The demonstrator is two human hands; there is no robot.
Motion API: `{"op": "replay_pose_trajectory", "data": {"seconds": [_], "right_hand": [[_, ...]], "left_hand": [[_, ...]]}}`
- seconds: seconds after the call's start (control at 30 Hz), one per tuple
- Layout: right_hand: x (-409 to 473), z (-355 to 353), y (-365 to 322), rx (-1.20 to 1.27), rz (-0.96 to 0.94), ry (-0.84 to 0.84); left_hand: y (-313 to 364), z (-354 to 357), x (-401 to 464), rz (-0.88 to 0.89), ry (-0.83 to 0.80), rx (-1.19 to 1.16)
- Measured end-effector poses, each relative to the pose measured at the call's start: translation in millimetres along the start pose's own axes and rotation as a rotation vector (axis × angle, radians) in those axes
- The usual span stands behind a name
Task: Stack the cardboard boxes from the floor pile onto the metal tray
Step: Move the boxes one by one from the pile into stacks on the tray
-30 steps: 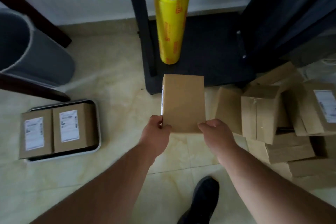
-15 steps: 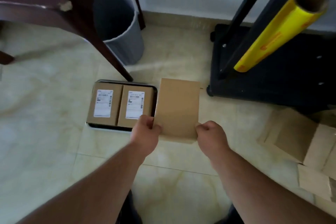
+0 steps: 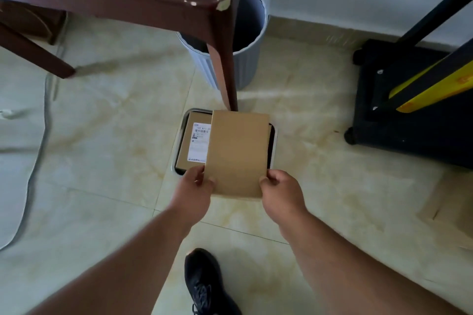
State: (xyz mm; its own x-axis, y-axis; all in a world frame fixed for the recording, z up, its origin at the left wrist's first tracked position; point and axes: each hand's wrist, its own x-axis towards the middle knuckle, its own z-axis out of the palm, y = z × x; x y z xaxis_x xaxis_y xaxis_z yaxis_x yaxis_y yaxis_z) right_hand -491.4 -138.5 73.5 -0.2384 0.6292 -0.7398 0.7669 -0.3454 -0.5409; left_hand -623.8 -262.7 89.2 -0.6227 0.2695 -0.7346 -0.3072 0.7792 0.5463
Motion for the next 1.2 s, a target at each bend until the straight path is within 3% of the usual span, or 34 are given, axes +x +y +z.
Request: {"op": "replay_pose_trajectory", "data": {"seconds": [0.63,1.2], "right_hand": [[0.9,109.7,-26.2,0.008,-0.034,-0.064],[22.6,132.9,-40.6,0.012,-0.018,-0.077]], "left_hand": [[-47.3,-81.4,70.8,-0.038,0.042,0.036],[-48.0,-96.0,113.0,-0.005,0.027,0.055]]}}
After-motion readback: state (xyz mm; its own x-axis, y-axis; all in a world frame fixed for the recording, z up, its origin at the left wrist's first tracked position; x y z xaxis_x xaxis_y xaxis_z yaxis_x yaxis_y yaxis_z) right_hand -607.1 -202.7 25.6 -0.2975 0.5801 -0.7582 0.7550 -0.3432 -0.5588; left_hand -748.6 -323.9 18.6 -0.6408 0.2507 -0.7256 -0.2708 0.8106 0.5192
